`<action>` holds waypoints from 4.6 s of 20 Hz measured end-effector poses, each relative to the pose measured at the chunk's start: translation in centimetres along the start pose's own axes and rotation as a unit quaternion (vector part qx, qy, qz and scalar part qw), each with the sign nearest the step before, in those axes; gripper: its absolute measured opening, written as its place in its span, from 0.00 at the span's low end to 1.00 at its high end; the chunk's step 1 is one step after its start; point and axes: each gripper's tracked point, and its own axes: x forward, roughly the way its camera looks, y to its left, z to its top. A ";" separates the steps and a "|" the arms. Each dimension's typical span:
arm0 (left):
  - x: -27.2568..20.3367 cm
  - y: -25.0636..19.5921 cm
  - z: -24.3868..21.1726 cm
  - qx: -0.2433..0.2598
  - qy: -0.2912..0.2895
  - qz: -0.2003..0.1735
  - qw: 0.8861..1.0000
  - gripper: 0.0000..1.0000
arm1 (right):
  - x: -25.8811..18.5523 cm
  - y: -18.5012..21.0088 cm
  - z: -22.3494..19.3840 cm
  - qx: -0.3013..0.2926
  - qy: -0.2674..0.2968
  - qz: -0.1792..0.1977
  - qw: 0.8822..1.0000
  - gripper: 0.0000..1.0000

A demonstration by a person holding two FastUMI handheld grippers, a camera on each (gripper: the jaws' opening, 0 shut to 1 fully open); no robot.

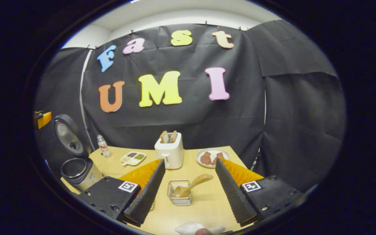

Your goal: Close the left gripper, press the button to open the rice cooker; take a wooden spoon from the chopstick holder with the right hand, scoop a spoonful of rice and pour it into the rice cooker, then put the wooden spoon back into the chopstick holder.

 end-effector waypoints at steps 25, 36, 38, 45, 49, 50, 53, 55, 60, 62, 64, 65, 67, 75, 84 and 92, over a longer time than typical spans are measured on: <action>12.5 2.0 -4.8 -0.052 0.198 -0.020 0.979 0.98 | -4.5 7.9 1.7 -0.027 0.021 0.077 0.996 1.00; 2.8 1.4 -14.3 -0.072 0.244 -0.038 0.966 0.98 | -5.0 8.9 -0.3 -0.037 0.048 0.087 0.994 1.00; 1.6 1.0 -16.3 -0.080 0.242 -0.036 0.966 0.97 | -5.0 8.7 -0.5 -0.040 0.049 0.083 0.995 1.00; -1.5 0.0 -21.6 -0.093 0.279 -0.041 0.955 0.98 | -5.6 8.8 -2.3 -0.046 0.072 0.081 0.993 1.00; -2.3 -0.2 -23.5 -0.098 0.287 -0.045 0.952 0.99 | -5.7 8.7 -3.4 -0.049 0.088 0.078 0.992 1.00; -2.4 -0.1 -23.3 -0.096 0.288 -0.044 0.952 0.98 | -5.8 8.8 -3.6 -0.049 0.093 0.079 0.991 0.97; -2.7 -0.3 -23.9 -0.104 0.291 -0.045 0.950 0.99 | -5.9 9.0 -4.1 -0.050 0.100 0.080 0.990 0.97; -2.8 -0.4 -23.9 -0.089 0.282 -0.051 0.954 0.99 | -6.0 9.1 -4.1 -0.050 0.102 0.082 0.990 0.97; -2.6 -0.2 -23.6 -0.089 0.284 -0.048 0.953 0.98 | -5.8 8.6 -3.3 -0.047 0.096 0.077 0.991 1.00; -2.2 -0.4 -23.4 -0.092 0.288 -0.049 0.952 0.97 | -5.6 8.3 -2.7 -0.042 0.088 0.072 0.993 0.97; -1.9 -0.2 -22.8 -0.086 0.285 -0.041 0.954 0.96 | -5.5 8.1 -2.4 -0.039 0.087 0.068 0.993 0.97; -1.7 0.1 -22.0 -0.084 0.271 -0.033 0.958 0.95 | -5.5 8.1 -2.1 -0.041 0.085 0.065 0.993 0.97; -0.7 1.0 -18.5 -0.071 0.218 -0.018 0.973 0.94 | -5.3 7.3 -1.1 -0.042 0.074 0.051 0.995 0.97; -4.0 0.1 -2.7 -0.034 0.010 -0.017 0.999 1.00 | -5.8 5.8 6.5 -0.070 -0.008 0.001 0.998 0.96; -11.2 -2.7 5.0 -0.068 -0.066 -0.075 0.993 0.99 | -10.8 7.0 12.6 -0.084 -0.086 0.006 0.993 1.00; -12.3 -2.3 5.8 -0.075 -0.067 -0.073 0.992 0.95 | -11.0 6.1 11.1 -0.050 -0.050 0.008 0.997 1.00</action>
